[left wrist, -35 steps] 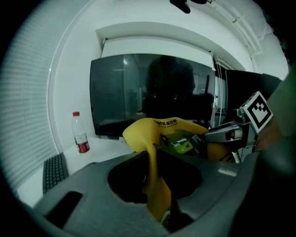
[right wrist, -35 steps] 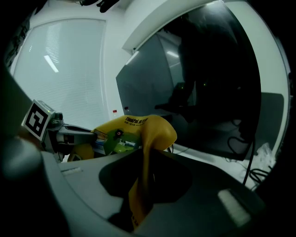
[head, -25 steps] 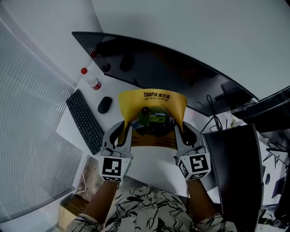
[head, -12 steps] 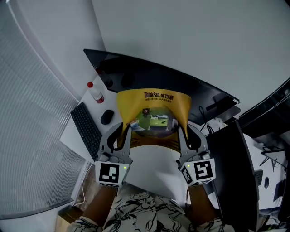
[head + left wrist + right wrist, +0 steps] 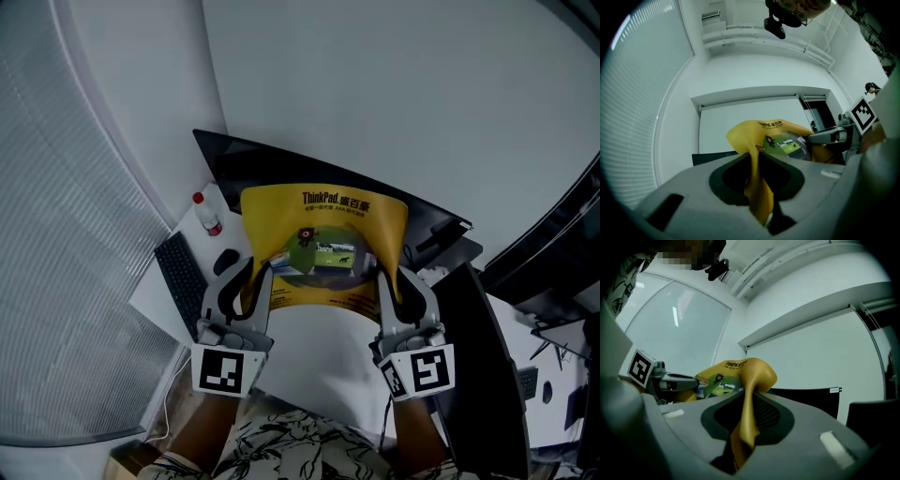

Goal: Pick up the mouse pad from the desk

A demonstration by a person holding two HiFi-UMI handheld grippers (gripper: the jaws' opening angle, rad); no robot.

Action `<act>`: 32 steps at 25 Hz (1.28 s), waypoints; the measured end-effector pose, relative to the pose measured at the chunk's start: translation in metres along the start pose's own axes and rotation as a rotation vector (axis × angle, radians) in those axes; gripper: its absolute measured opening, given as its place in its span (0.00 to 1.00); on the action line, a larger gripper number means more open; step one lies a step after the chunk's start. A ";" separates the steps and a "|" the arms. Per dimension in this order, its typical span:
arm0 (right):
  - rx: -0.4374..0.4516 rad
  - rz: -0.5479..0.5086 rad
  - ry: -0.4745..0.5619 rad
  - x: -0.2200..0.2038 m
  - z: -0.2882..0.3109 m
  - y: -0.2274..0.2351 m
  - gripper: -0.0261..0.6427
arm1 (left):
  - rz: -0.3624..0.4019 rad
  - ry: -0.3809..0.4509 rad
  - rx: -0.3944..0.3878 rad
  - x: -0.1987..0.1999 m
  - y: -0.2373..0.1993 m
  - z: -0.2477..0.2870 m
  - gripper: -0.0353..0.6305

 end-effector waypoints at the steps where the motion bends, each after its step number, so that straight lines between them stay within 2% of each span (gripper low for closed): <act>1: 0.000 -0.006 0.005 -0.004 0.001 0.000 0.14 | 0.000 0.006 0.000 -0.005 -0.001 0.001 0.17; 4: 0.000 -0.018 0.022 -0.010 0.002 -0.001 0.14 | 0.006 0.027 0.001 -0.012 -0.003 0.002 0.17; 15: -0.009 -0.028 0.055 0.011 -0.007 -0.005 0.14 | 0.011 0.071 -0.007 0.005 -0.001 -0.006 0.17; 32: -0.017 -0.031 0.049 0.009 -0.004 -0.004 0.14 | 0.009 0.042 0.009 0.002 0.002 -0.006 0.17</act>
Point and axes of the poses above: the fingertips, and each gripper's own axes: z forward along the fingers, y to its right, x out of its top, the point moved 7 cm from there along -z, backward along the fingers, and after that the axes turned 14 degrees about -x, right-handed, at the moved point
